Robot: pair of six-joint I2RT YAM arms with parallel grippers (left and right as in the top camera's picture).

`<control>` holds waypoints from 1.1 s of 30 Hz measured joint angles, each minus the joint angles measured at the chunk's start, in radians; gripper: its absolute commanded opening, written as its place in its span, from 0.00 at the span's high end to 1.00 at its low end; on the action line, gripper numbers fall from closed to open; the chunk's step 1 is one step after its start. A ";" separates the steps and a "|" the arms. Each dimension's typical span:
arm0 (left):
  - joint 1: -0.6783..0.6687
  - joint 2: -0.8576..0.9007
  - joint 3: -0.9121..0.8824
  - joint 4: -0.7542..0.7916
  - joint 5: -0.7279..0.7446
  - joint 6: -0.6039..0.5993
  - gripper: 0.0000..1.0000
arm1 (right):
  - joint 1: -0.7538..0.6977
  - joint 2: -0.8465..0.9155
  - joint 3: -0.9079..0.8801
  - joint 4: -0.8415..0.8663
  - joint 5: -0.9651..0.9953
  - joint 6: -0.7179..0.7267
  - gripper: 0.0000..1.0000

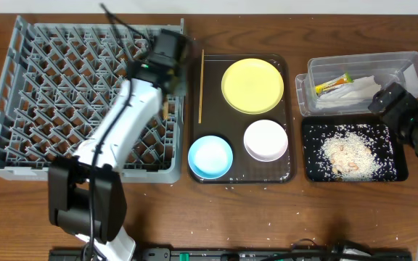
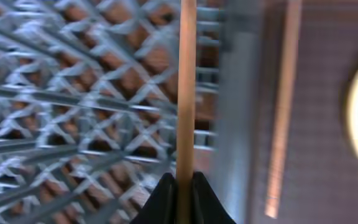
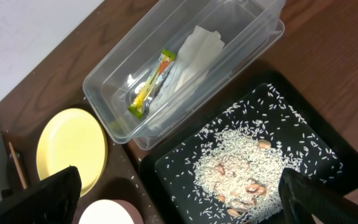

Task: Sort waste into correct bins and load items into the dishwasher

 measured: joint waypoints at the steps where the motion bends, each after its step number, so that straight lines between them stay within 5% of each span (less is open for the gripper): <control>1: 0.018 0.002 0.000 0.002 0.008 0.008 0.92 | 0.000 0.000 0.000 0.000 0.000 0.000 0.01; 17: 0.057 0.053 0.000 -0.021 0.155 0.117 0.90 | 0.000 0.000 0.000 0.000 0.000 0.000 0.01; 23: 0.050 0.059 0.000 -0.021 0.162 0.056 0.57 | 0.000 0.000 0.000 0.000 0.000 0.000 0.01; 33: -0.036 -0.029 -0.001 0.030 0.206 0.024 0.62 | 0.000 0.000 0.000 0.000 0.000 0.000 0.01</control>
